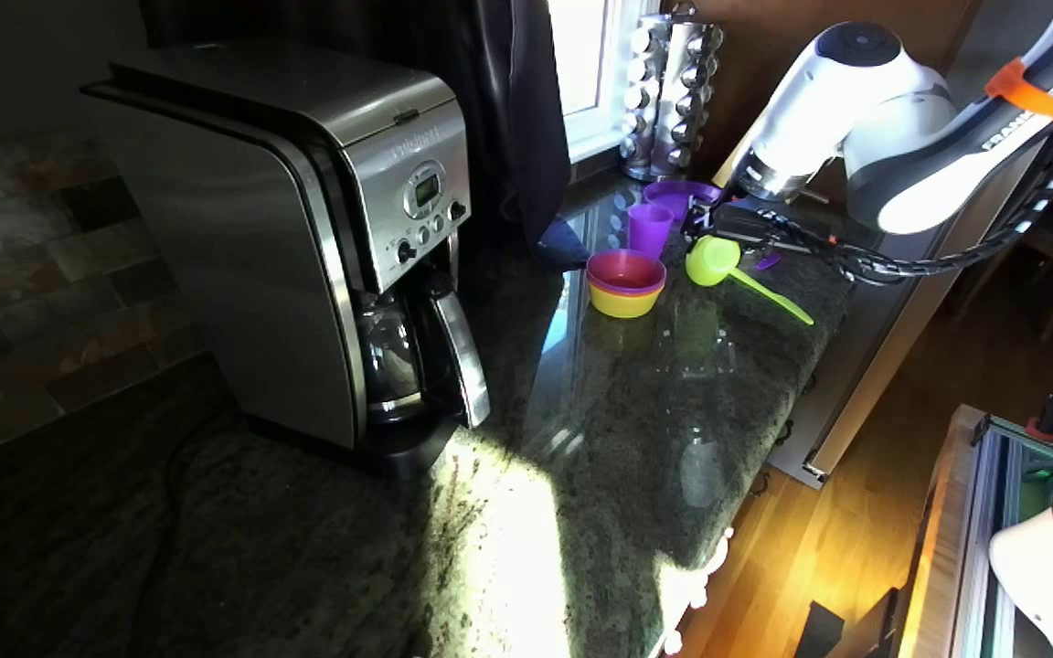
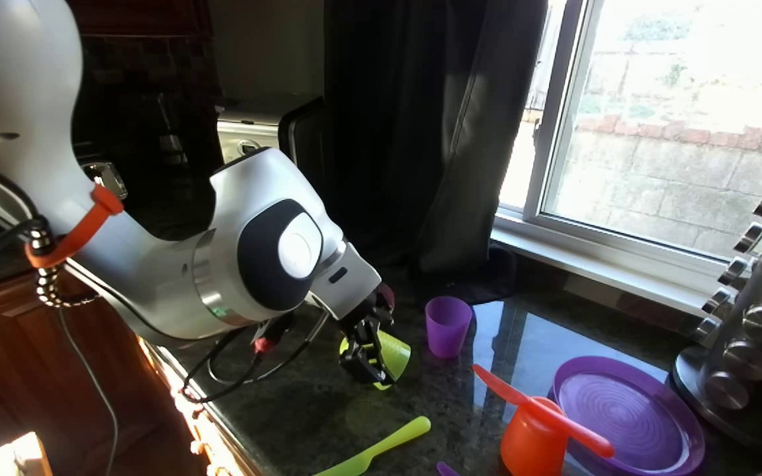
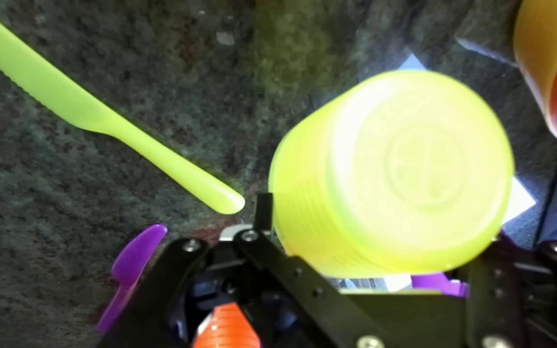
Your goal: Remove the yellow knife from the top of the yellow cup then place the cup upside down.
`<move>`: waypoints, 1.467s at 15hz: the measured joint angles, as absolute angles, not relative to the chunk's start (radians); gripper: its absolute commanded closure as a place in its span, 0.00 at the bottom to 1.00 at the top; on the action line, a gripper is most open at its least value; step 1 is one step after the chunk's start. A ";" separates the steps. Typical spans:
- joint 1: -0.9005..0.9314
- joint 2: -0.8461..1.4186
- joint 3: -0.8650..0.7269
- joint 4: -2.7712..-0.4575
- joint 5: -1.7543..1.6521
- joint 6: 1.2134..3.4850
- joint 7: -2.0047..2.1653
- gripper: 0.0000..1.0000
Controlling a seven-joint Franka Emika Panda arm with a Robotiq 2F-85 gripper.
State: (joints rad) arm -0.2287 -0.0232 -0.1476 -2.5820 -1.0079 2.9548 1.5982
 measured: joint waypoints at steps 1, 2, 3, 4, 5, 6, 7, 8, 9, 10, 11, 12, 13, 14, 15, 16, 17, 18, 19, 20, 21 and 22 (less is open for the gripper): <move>-0.229 -0.021 -0.146 -2.581 -1.029 2.953 1.620 0.50; -0.229 -0.018 -0.145 -2.579 -1.049 2.950 1.640 0.50; -0.228 -0.016 -0.144 -2.577 -1.067 2.945 1.659 0.06; -0.228 -0.012 -0.143 -2.576 -1.081 2.941 1.673 0.05; -0.227 -0.007 -0.141 -2.576 -1.090 2.939 1.684 0.00; -0.226 -0.002 -0.141 -2.576 -1.095 2.939 1.690 0.00; -0.225 0.004 -0.140 -2.576 -1.096 2.939 1.697 0.00; -0.225 0.009 -0.139 -2.575 -1.097 2.938 1.703 0.00; -0.224 0.013 -0.138 -2.574 -1.097 2.938 1.706 0.00; -0.224 0.018 -0.137 -2.573 -1.097 2.938 1.708 0.00; -0.224 0.022 -0.137 -2.572 -1.097 2.938 1.708 0.00; -0.224 0.025 -0.136 -2.571 -1.094 2.938 1.708 0.00; -0.224 0.027 -0.136 -2.571 -1.089 2.938 1.706 0.00; -0.224 0.029 -0.136 -2.571 -1.084 2.938 1.706 0.00; -0.224 0.030 -0.136 -2.571 -1.075 2.938 1.703 0.00; -0.224 0.030 -0.136 -2.571 -1.061 2.938 1.697 0.00; -0.225 0.030 -0.136 -2.571 -1.040 2.938 1.685 0.00; -0.226 0.030 -0.136 -2.572 -1.007 2.938 1.658 0.00; -0.227 0.030 -0.136 -2.573 -0.959 2.939 1.614 0.00; -0.227 0.030 -0.136 -2.578 -0.893 2.939 1.553 0.00; -0.227 0.030 -0.136 -2.584 -0.818 2.939 1.482 0.00; -0.225 0.031 -0.136 -2.593 -0.738 2.943 1.404 0.00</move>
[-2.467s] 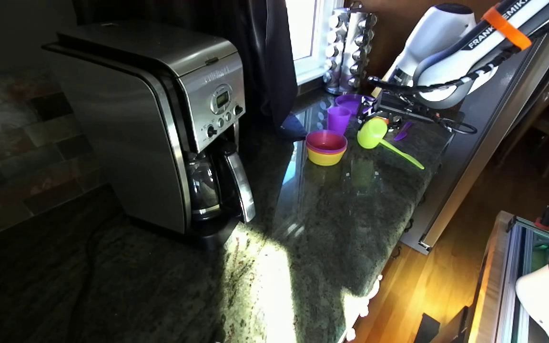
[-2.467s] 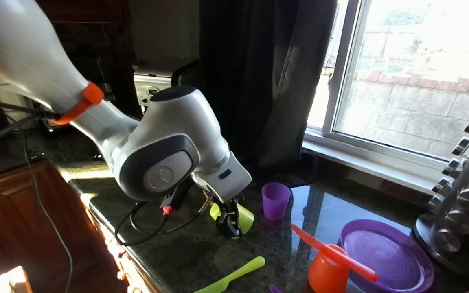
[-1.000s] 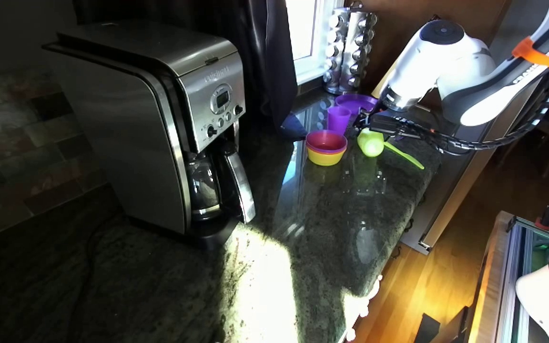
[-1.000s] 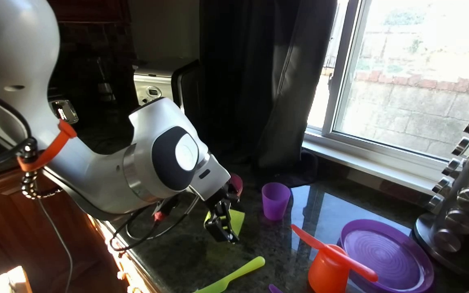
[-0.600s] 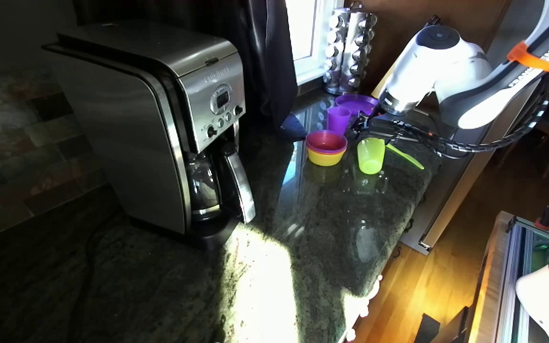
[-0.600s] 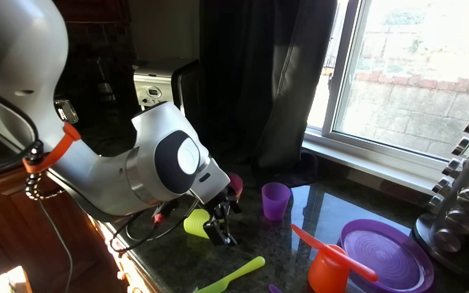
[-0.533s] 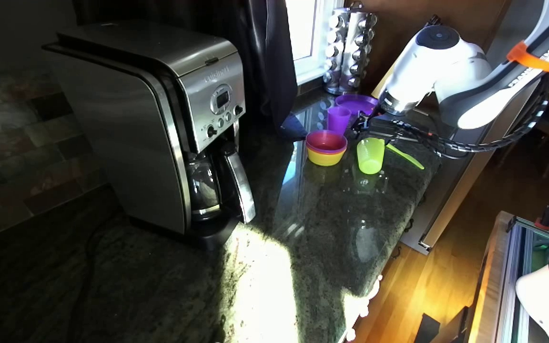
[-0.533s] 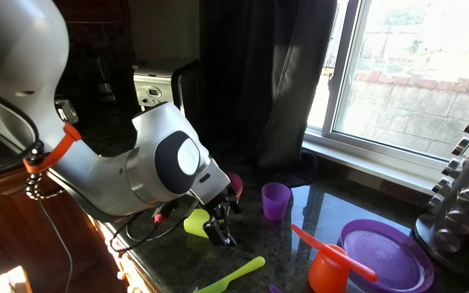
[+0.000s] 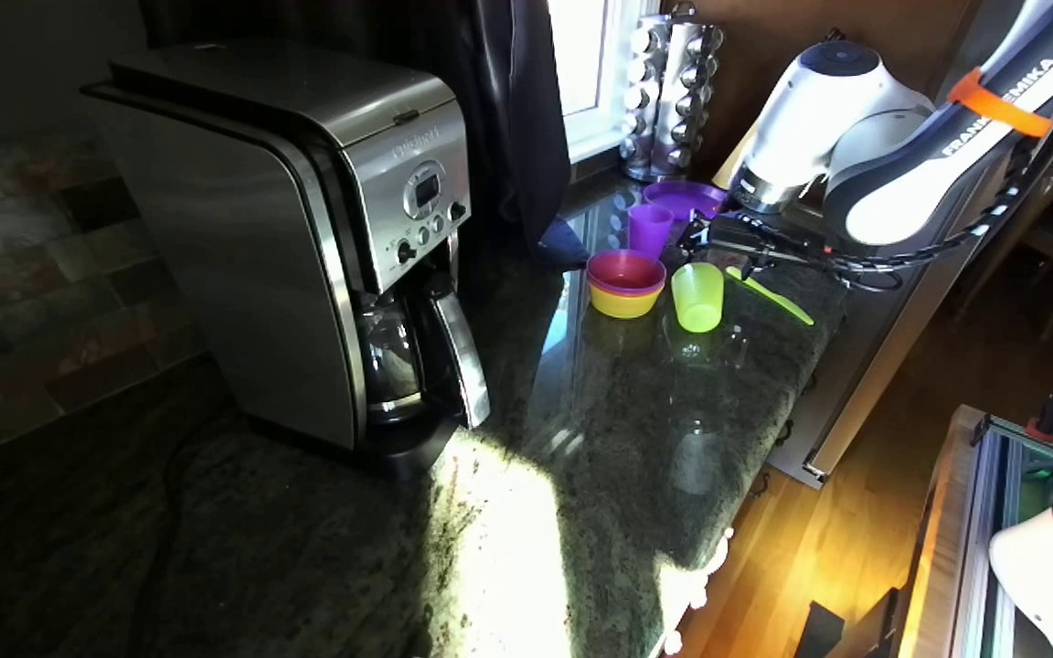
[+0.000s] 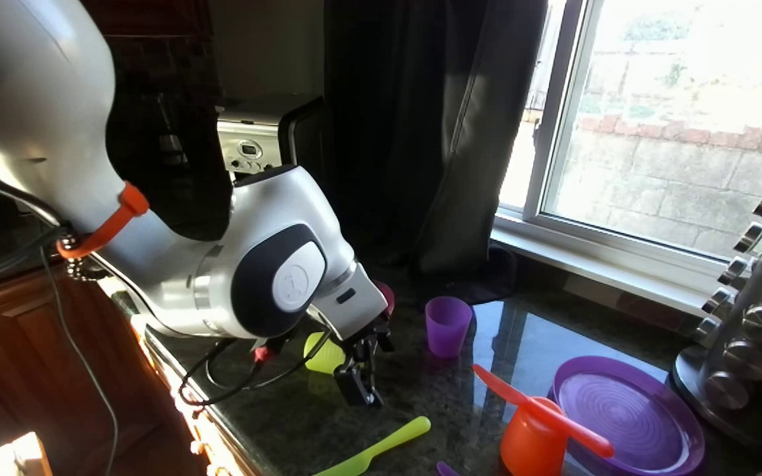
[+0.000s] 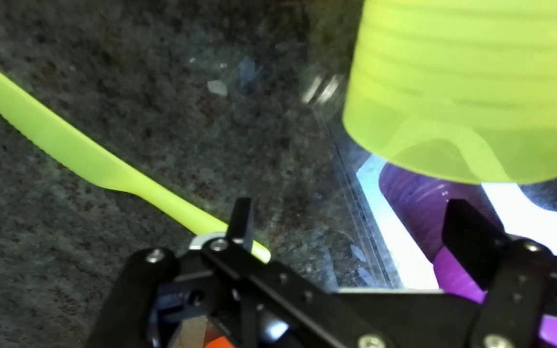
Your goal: Remove the yellow knife from the top of the yellow cup then place the cup upside down.
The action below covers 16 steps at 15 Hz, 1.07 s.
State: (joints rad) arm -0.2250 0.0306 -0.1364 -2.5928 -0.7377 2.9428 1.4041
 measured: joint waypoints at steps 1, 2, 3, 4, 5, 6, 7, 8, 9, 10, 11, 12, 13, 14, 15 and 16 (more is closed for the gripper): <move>-0.223 0.033 -0.136 -2.605 -0.655 2.945 1.324 0.00; -0.220 0.036 -0.136 -2.619 -0.574 2.953 1.245 0.00; -0.217 0.041 -0.135 -2.636 -0.495 2.963 1.172 0.00; -0.212 0.046 -0.132 -2.650 -0.417 2.967 1.104 0.00; -0.224 0.049 -0.105 -2.663 -0.337 2.967 1.037 0.00; -0.247 0.047 -0.066 -2.666 -0.261 2.966 0.975 0.00; -0.269 0.042 -0.031 -2.664 -0.180 2.959 0.911 0.00; -0.285 0.036 -0.001 -2.656 -0.099 2.944 0.849 0.00; -0.294 0.027 0.018 -2.640 -0.017 2.918 0.782 0.00; -0.287 0.016 0.014 -2.618 0.062 2.881 0.712 0.00; -0.275 0.002 -0.004 -2.593 0.128 2.837 0.644 0.00; -0.268 -0.012 -0.026 -2.565 0.176 2.786 0.587 0.00; -0.264 -0.025 -0.049 -2.539 0.205 2.733 0.545 0.00; -0.262 -0.034 -0.071 -2.514 0.221 2.682 0.515 0.00; -0.262 -0.040 -0.093 -2.491 0.227 2.633 0.495 0.00; -0.262 -0.043 -0.112 -2.470 0.228 2.588 0.483 0.00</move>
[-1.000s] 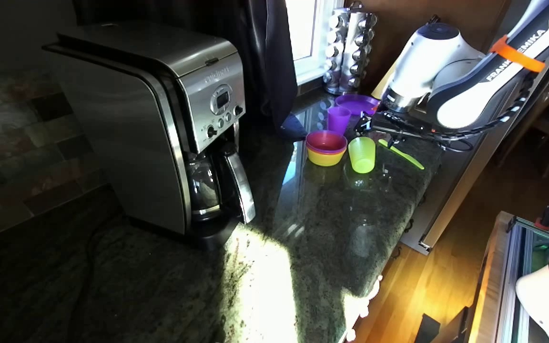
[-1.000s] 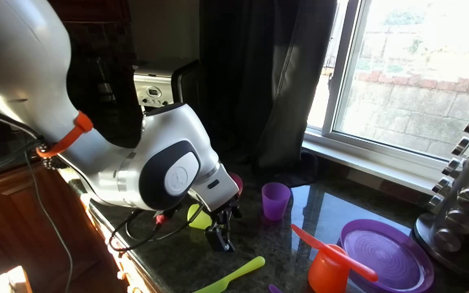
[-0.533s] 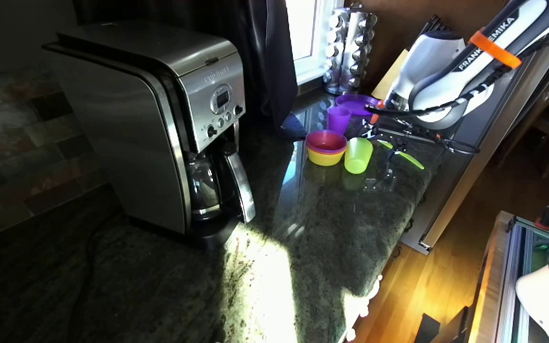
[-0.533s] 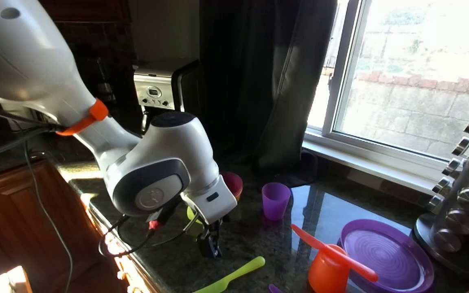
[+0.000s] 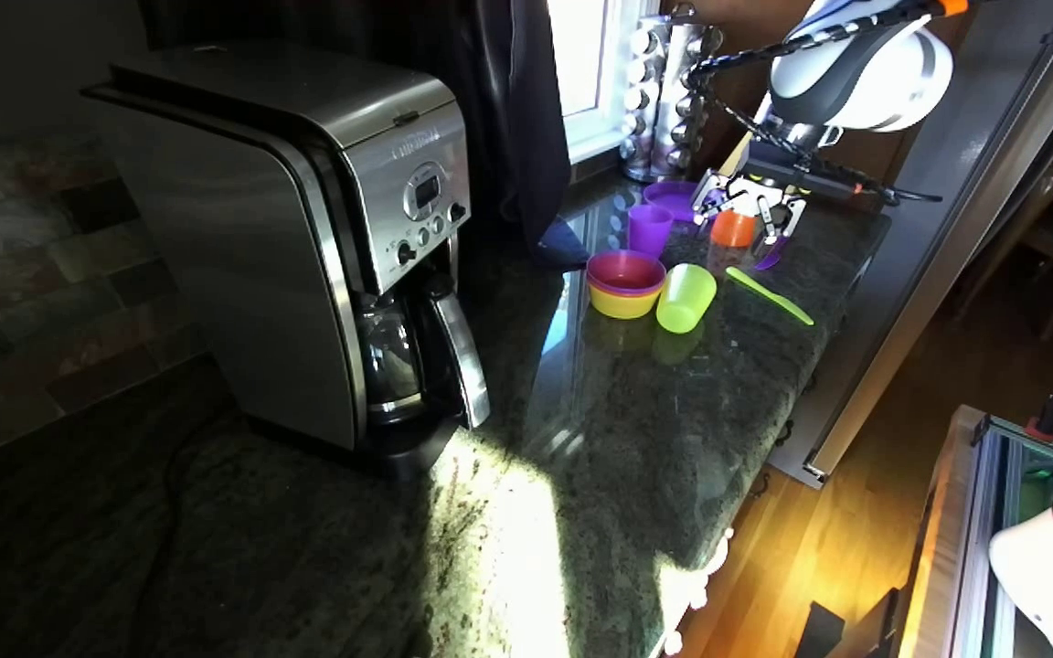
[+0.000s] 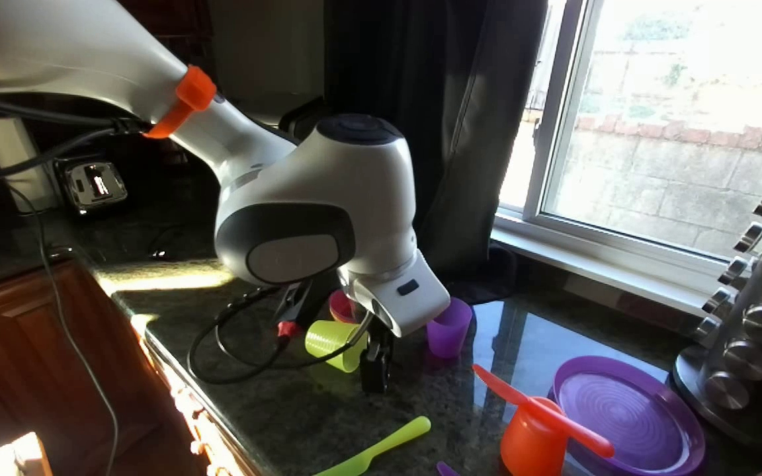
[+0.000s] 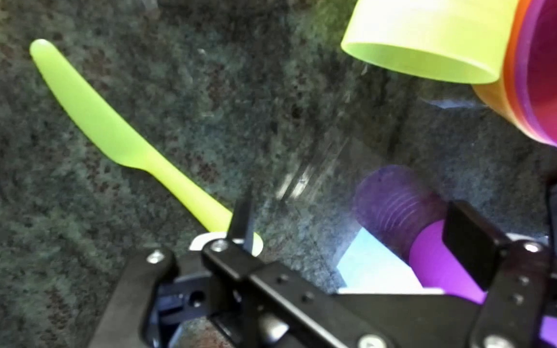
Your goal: Remove the yellow knife from the top of the yellow cup then place the cup upside down.
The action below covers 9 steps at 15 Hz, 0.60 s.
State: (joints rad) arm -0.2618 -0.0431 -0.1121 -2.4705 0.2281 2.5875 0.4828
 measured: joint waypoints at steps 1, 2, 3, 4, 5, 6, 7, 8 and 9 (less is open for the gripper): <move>-0.262 -0.043 -0.128 -2.452 0.230 2.541 0.476 0.00; -0.262 -0.043 -0.142 -2.435 0.233 2.494 0.470 0.00; -0.262 -0.043 -0.153 -2.420 0.236 2.445 0.467 0.00; -0.262 -0.041 -0.161 -2.406 0.242 2.396 0.461 0.00; -0.261 -0.038 -0.166 -2.392 0.253 2.349 0.451 0.00; -0.261 -0.033 -0.170 -2.379 0.268 2.302 0.438 0.00; -0.261 -0.027 -0.173 -2.366 0.286 2.257 0.422 0.00; -0.260 -0.019 -0.174 -2.354 0.302 2.219 0.407 0.00; -0.259 -0.008 -0.175 -2.343 0.316 2.189 0.397 0.00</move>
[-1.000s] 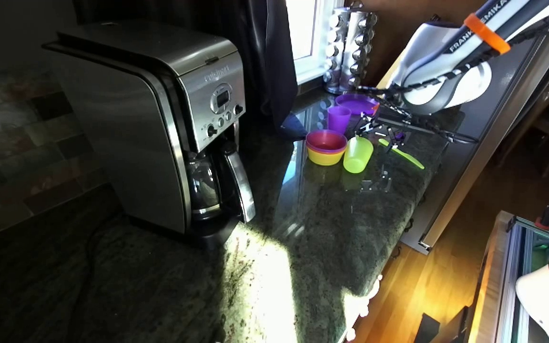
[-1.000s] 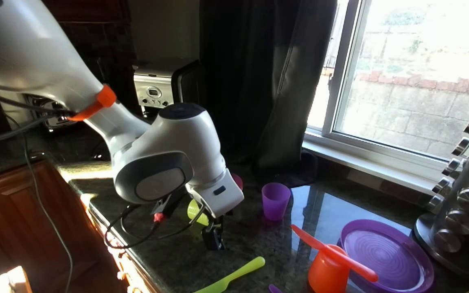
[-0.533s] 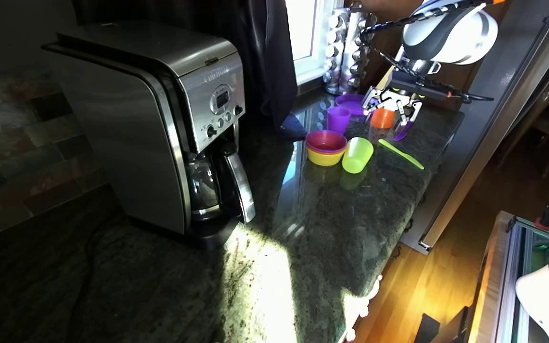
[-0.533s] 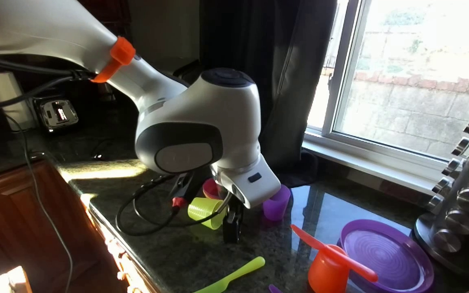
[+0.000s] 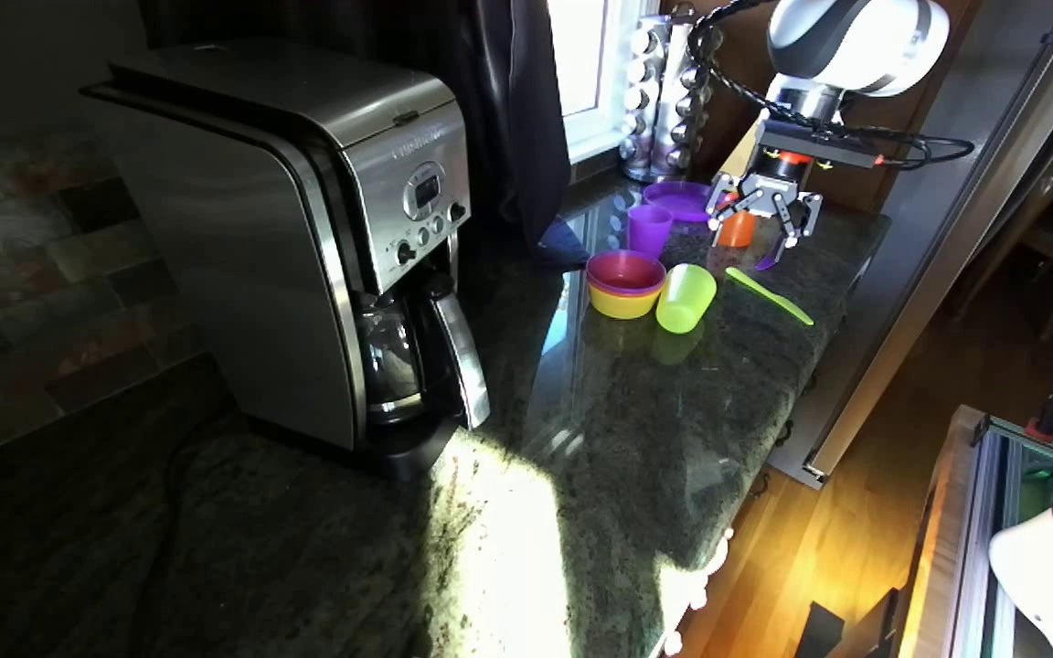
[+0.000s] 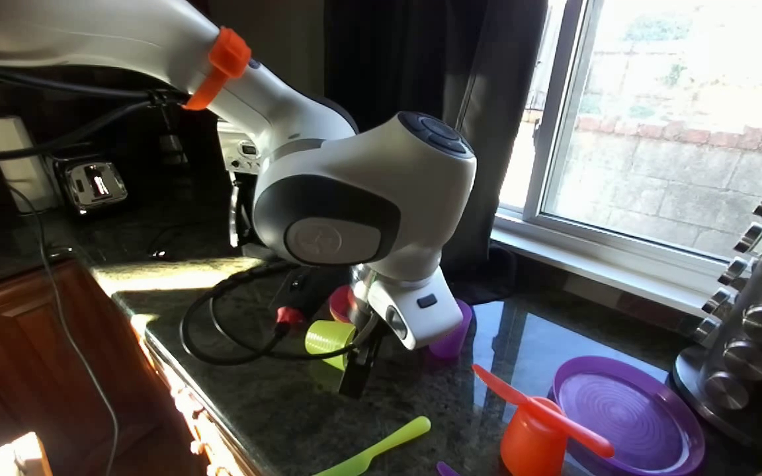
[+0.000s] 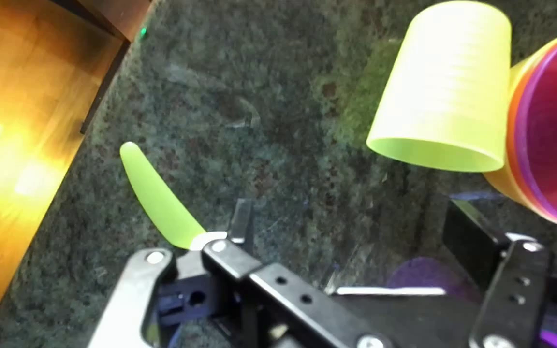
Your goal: Remove the yellow knife from the top of the yellow cup then place the cup upside down.
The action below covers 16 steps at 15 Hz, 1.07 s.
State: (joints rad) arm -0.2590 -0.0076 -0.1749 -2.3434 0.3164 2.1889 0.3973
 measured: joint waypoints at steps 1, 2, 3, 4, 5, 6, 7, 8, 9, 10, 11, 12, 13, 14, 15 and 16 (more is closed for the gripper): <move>-0.257 0.006 -0.175 -2.333 0.332 2.166 0.389 0.00; -0.255 0.022 -0.175 -2.324 0.349 2.150 0.382 0.00; -0.253 0.038 -0.175 -2.316 0.367 2.139 0.374 0.00; -0.251 0.055 -0.175 -2.306 0.384 2.129 0.369 0.00; -0.250 0.072 -0.175 -2.299 0.397 2.125 0.368 0.00; -0.250 0.088 -0.175 -2.291 0.410 2.125 0.368 0.00; -0.250 0.103 -0.175 -2.283 0.424 2.125 0.368 0.00; -0.249 0.118 -0.175 -2.276 0.436 2.123 0.367 0.00; -0.249 0.132 -0.175 -2.268 0.448 2.120 0.367 0.00; -0.249 0.144 -0.175 -2.261 0.457 2.113 0.367 0.00; -0.249 0.155 -0.175 -2.253 0.465 2.100 0.367 0.00; -0.249 0.166 -0.176 -2.245 0.473 2.081 0.367 0.00; -0.249 0.175 -0.176 -2.236 0.481 2.063 0.368 0.00; -0.250 0.184 -0.177 -2.226 0.489 2.041 0.368 0.12; -0.251 0.192 -0.178 -2.218 0.495 2.022 0.368 0.26; -0.251 0.199 -0.179 -2.209 0.499 2.003 0.368 0.32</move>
State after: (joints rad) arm -0.2512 0.1994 -0.1790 -2.2087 0.4993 2.0032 0.3676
